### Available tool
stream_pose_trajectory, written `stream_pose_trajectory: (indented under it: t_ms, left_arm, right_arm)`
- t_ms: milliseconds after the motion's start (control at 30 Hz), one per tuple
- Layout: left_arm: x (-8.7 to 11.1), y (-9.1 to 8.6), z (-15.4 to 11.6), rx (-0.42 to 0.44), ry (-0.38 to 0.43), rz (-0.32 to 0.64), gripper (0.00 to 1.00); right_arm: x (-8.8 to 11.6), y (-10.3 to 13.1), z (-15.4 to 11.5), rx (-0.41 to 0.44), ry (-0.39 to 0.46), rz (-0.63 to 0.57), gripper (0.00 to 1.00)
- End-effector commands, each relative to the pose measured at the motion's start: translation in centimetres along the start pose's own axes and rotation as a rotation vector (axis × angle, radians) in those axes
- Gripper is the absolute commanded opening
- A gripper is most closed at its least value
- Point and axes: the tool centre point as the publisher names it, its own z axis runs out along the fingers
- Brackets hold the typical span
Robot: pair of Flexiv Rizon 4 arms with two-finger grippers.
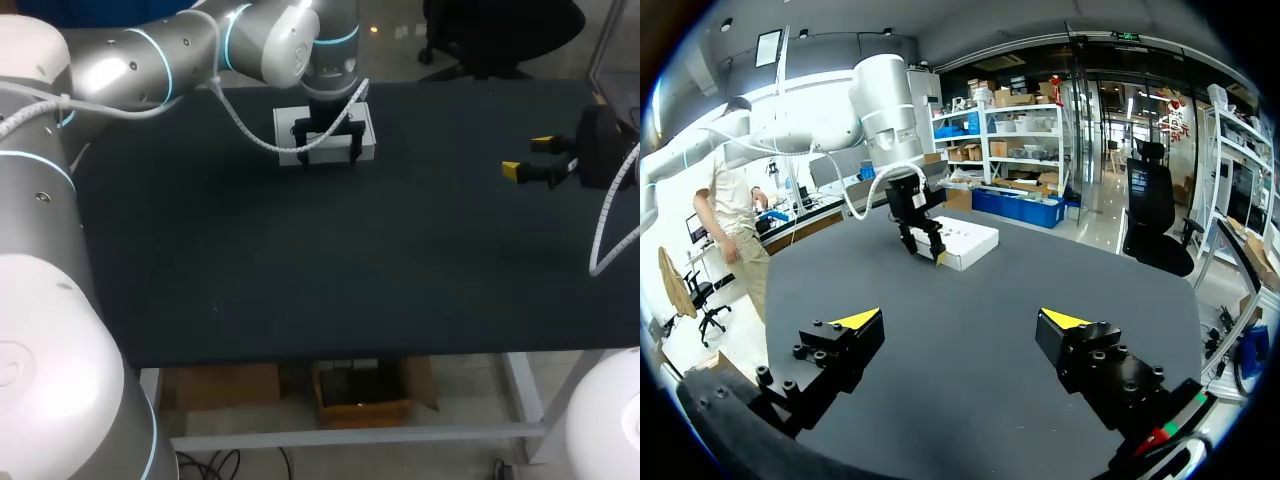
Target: Assemble the packaging by folding the flat box into shape, placing the metal phone stand inside, and closing the box properly
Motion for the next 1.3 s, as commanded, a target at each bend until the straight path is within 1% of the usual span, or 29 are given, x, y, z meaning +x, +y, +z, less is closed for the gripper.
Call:
stream_pose_trajectory:
  t_ms: [33, 67, 167, 267, 400, 567, 600, 633, 700, 733, 800, 833, 900, 967, 1033, 1133, 1300]
  left_arm:
    - [0.1, -1.3, 0.6, -0.045, 0.0, 0.001, 1.0]
    - [0.1, -1.4, 0.6, -0.042, 0.005, 0.004, 1.0]
    - [-0.1, -0.7, -0.1, -0.031, 0.011, 0.012, 1.0]
    - [-0.6, 1.2, -0.9, -0.012, 0.025, 0.032, 1.0]
    - [-1.6, 4.9, -2.9, 0.053, 0.06, 0.065, 1.0]
    - [-3.7, 9.8, -6.0, 0.161, 0.113, 0.122, 1.0]
    - [-3.9, 10.4, -6.3, 0.18, 0.113, 0.128, 1.0]
    - [-4.5, 11.6, -6.8, 0.216, 0.114, 0.136, 1.0]
    - [-5.3, 13.2, -7.5, 0.266, 0.129, 0.161, 1.0]
    - [-5.6, 14.0, -7.7, 0.292, 0.13, 0.159, 1.0]
    - [-6.3, 15.3, -8.1, 0.333, 0.153, 0.189, 1.0]
    - [-6.8, 16.2, -8.4, 0.368, 0.155, 0.192, 1.0]
    - [-7.4, 17.2, -8.6, 0.403, 0.176, 0.209, 1.0]
    - [-8.3, 18.6, -8.9, 0.457, 0.208, 0.208, 1.0]
    - [-9.0, 19.5, -9.3, 0.487, 0.24, 0.217, 1.0]
    - [-9.8, 20.5, -9.7, 0.52, 0.276, 0.234, 1.0]
    - [-10.6, 21.7, -10.3, 0.57, 0.309, 0.266, 1.0]
  right_arm:
    - [0.0, -0.1, -0.1, -0.003, 0.003, 0.0, 1.0]
    - [0.0, -0.1, -0.1, -0.003, 0.003, 0.0, 1.0]
    - [0.0, -0.1, -0.1, -0.003, 0.003, 0.0, 1.0]
    - [0.0, -0.1, -0.1, -0.003, 0.003, 0.0, 1.0]
    - [0.0, -0.1, -0.1, -0.003, 0.003, 0.0, 1.0]
    - [0.0, -0.1, -0.1, -0.003, 0.003, 0.0, 1.0]
    - [0.0, -0.1, -0.1, -0.003, 0.003, 0.0, 1.0]
    - [0.0, -0.1, -0.1, -0.003, 0.003, 0.0, 1.0]
    - [0.0, -0.1, -0.1, -0.003, 0.003, 0.0, 1.0]
    - [0.0, -0.1, -0.1, -0.003, 0.003, 0.0, 1.0]
    - [0.0, -0.1, -0.1, -0.003, 0.003, 0.0, 1.0]
    - [0.0, -0.1, -0.1, -0.003, 0.003, 0.0, 1.0]
    - [0.0, -0.1, -0.1, -0.003, 0.003, 0.0, 1.0]
    - [0.0, -0.1, -0.1, -0.003, 0.003, 0.0, 1.0]
    - [0.0, -0.1, -0.1, -0.003, 0.003, 0.0, 1.0]
    - [0.0, -0.1, -0.1, -0.003, 0.003, 0.0, 1.0]
    - [0.0, -0.1, -0.1, -0.003, 0.003, 0.0, 1.0]
